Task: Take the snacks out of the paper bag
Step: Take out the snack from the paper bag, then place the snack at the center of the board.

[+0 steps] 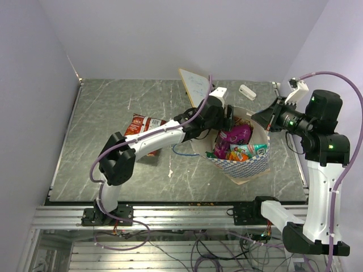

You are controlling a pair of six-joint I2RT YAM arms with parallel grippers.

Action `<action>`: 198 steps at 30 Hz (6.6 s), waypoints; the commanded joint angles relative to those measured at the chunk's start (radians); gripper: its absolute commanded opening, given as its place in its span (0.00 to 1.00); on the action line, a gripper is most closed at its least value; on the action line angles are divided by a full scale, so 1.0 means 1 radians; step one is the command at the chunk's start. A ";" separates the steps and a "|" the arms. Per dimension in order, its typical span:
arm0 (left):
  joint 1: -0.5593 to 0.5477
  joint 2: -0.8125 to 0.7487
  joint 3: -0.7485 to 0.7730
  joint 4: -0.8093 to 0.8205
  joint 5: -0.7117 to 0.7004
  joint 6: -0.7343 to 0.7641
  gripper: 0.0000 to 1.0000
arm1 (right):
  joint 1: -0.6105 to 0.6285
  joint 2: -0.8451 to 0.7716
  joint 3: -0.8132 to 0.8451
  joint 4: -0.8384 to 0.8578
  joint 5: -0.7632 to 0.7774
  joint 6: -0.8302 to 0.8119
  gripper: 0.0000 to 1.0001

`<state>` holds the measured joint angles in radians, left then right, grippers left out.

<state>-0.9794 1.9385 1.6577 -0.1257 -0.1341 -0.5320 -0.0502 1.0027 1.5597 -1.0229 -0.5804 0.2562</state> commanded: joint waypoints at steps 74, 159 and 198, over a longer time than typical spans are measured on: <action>0.070 -0.260 0.472 -0.180 0.471 -0.100 0.07 | 0.066 0.031 0.059 -0.030 0.371 -0.035 0.00; 0.920 -0.105 -0.059 -0.611 0.637 -0.321 0.47 | 0.085 0.083 0.012 -0.009 0.281 -0.051 0.00; 0.837 -0.566 -0.855 -0.221 0.396 -0.949 0.62 | 0.095 0.087 0.018 0.011 0.236 -0.043 0.00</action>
<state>-0.1257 1.3655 0.8188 -0.5308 0.2638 -1.2873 0.0360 1.1126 1.5558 -1.0157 -0.3481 0.2199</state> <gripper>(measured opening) 0.607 0.005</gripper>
